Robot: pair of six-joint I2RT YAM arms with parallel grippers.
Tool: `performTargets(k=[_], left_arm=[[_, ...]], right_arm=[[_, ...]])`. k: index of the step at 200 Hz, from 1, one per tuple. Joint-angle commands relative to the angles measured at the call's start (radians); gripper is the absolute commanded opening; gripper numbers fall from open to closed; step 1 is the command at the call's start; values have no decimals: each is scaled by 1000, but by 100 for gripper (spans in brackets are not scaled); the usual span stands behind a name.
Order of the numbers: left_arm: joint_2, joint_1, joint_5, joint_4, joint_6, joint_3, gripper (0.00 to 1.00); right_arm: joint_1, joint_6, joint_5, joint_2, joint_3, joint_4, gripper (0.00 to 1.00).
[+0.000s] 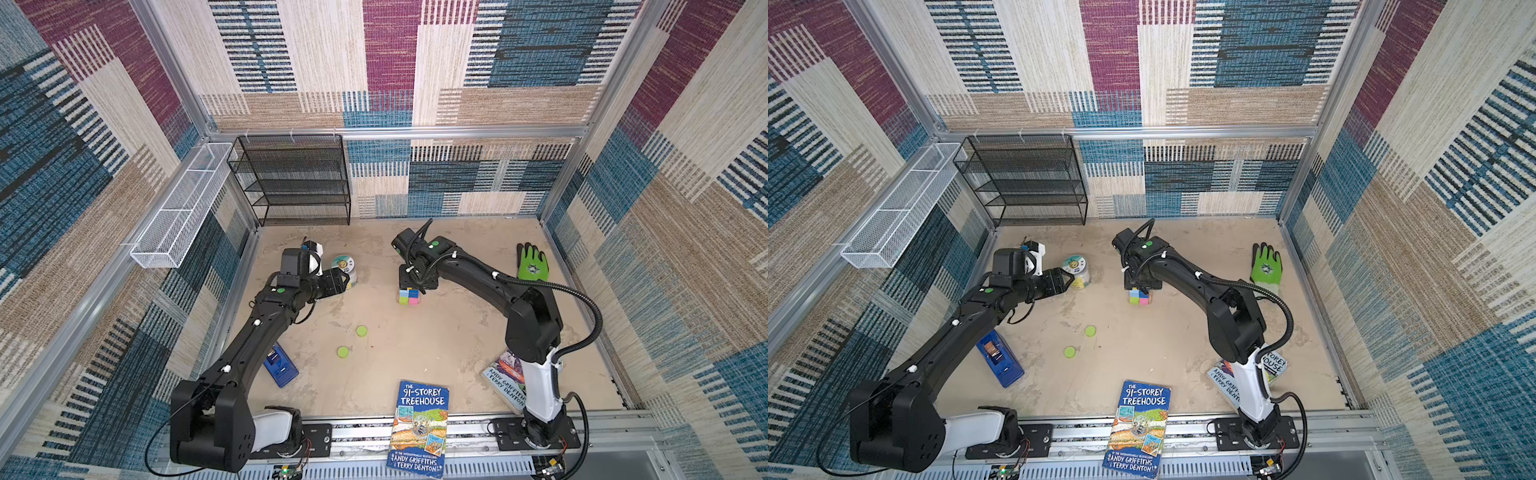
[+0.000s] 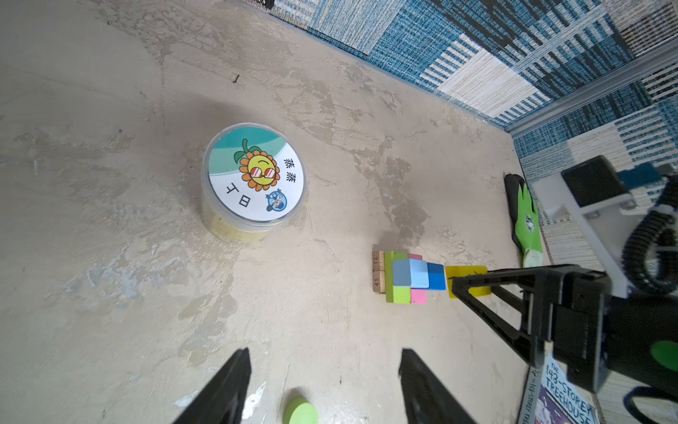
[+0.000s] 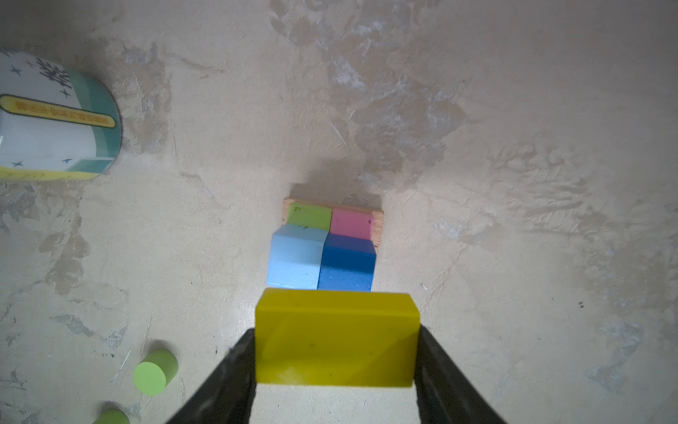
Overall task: Build the wood block tower
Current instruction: 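Lift the yellow block with the right gripper, then carry the yellow block over the blue cubes with the right gripper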
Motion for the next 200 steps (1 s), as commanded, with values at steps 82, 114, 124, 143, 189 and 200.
performTargets(k=[82,114,124,143,189,200], left_arm=[[-6,12,31,12,7,-10,69],[-6,16,34,13,8,-13,69],[-6,16,36,14,8,-12,69],[-4,19,38,18,7,-16,69],[-4,24,42,19,7,-18,69],[-4,25,44,20,7,-19,69]], right_arm=[[0,41,23,65,49,44,56],[2,50,30,72,43,53,56],[1,54,34,71,40,58,56],[2,57,41,72,39,57,56],[4,66,57,80,49,43,57],[5,67,64,84,57,35,57]])
